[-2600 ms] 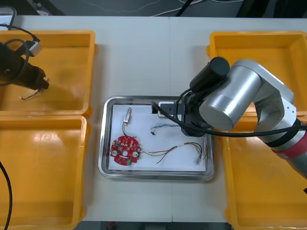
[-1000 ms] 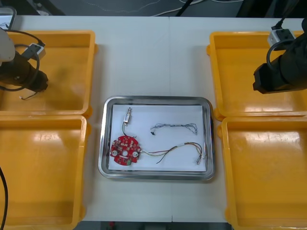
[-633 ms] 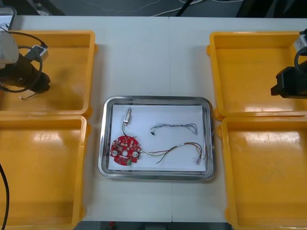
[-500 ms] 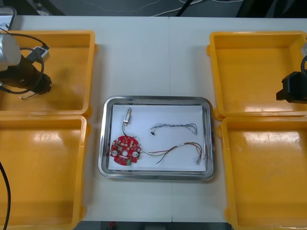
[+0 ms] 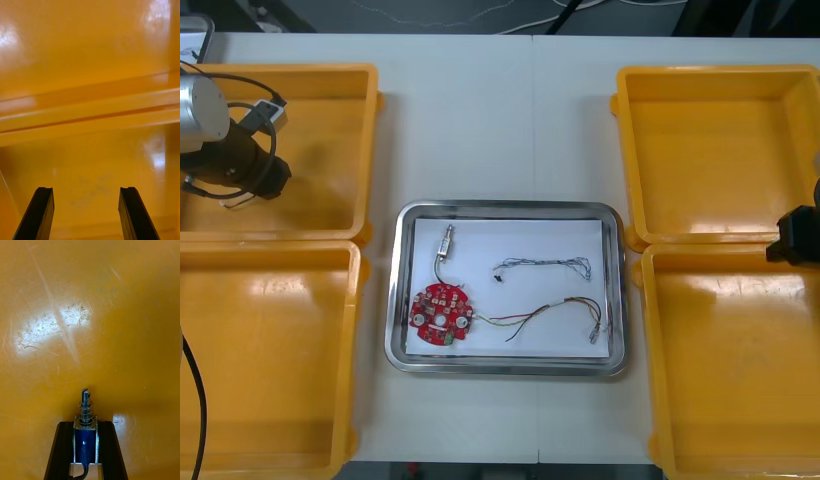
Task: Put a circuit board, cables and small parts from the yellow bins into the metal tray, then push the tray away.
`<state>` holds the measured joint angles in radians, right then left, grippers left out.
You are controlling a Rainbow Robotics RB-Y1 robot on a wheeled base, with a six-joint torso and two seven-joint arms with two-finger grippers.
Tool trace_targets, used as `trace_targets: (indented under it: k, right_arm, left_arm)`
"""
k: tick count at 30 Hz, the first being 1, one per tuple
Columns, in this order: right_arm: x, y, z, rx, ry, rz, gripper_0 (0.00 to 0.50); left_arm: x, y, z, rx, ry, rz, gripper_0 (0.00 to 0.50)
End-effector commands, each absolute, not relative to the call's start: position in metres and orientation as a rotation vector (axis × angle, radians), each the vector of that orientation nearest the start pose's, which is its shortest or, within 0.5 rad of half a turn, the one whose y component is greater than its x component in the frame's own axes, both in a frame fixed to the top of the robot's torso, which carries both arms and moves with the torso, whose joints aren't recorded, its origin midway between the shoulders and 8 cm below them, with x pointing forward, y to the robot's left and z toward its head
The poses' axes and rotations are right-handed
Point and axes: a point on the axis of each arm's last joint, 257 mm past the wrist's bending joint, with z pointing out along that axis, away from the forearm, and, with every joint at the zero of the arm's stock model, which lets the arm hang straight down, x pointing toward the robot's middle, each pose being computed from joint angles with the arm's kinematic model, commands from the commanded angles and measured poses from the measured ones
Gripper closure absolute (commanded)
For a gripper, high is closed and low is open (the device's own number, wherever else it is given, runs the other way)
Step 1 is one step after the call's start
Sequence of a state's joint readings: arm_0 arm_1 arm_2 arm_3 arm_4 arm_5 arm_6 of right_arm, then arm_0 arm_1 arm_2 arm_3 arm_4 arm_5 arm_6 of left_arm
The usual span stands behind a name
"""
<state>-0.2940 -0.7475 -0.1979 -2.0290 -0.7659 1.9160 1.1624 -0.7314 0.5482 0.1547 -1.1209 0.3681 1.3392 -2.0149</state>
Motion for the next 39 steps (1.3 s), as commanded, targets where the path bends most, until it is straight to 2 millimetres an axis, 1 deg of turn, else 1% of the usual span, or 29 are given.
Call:
trace_targets:
  k: [1,8,13,14,16,18,21,24,25,28,30,34,37,39]
  right_arm:
    - [0.394,-0.382,-0.173,0.203,2.718,-0.033,0.000]
    - [0.388,-0.386,-0.181,0.214,2.737,-0.044,0.000]
    - [0.386,-0.387,-0.183,0.215,2.742,-0.047,0.000]
    - [0.386,-0.387,-0.183,0.218,2.742,-0.047,0.000]
    - [0.386,-0.387,-0.183,0.215,2.741,-0.046,0.000]
    - [0.386,-0.388,-0.184,0.218,2.743,-0.049,0.000]
    - [0.385,-0.388,-0.184,0.216,2.744,-0.047,0.000]
    - [0.386,-0.388,-0.184,0.219,2.743,-0.048,0.000]
    - [0.387,-0.388,-0.183,0.217,2.738,-0.051,0.000]
    - [0.388,-0.388,-0.183,0.215,2.733,-0.046,0.000]
    - [0.389,-0.387,-0.183,0.214,2.729,-0.042,0.000]
    - [0.389,-0.388,-0.183,0.215,2.727,-0.043,0.000]
    - [0.390,-0.388,-0.183,0.214,2.723,-0.046,0.000]
    - [0.390,-0.388,-0.183,0.211,2.724,-0.044,0.000]
  left_arm:
    - [0.588,0.395,-0.224,0.542,2.522,0.296,0.500]
    - [0.577,0.388,-0.191,0.507,2.525,0.253,0.500]
    - [0.572,0.388,-0.168,0.475,2.519,0.243,0.500]
    - [0.571,0.387,-0.166,0.475,2.518,0.243,0.500]
    - [0.568,0.386,-0.154,0.465,2.508,0.247,0.500]
    - [0.566,0.383,-0.146,0.446,2.503,0.243,0.500]
    - [0.556,0.377,-0.131,0.406,2.514,0.230,0.500]
    - [0.546,0.373,-0.121,0.387,2.525,0.227,0.500]
    - [0.539,0.369,-0.115,0.376,2.535,0.221,0.500]
    - [0.527,0.362,-0.108,0.345,2.553,0.206,0.500]
    - [0.517,0.354,-0.103,0.320,2.569,0.180,0.500]
    - [0.517,0.333,-0.085,0.261,2.519,0.104,0.500]
    - [0.515,0.321,-0.078,0.231,2.491,0.085,0.500]
    - [0.512,0.313,-0.079,0.209,2.485,0.075,0.500]
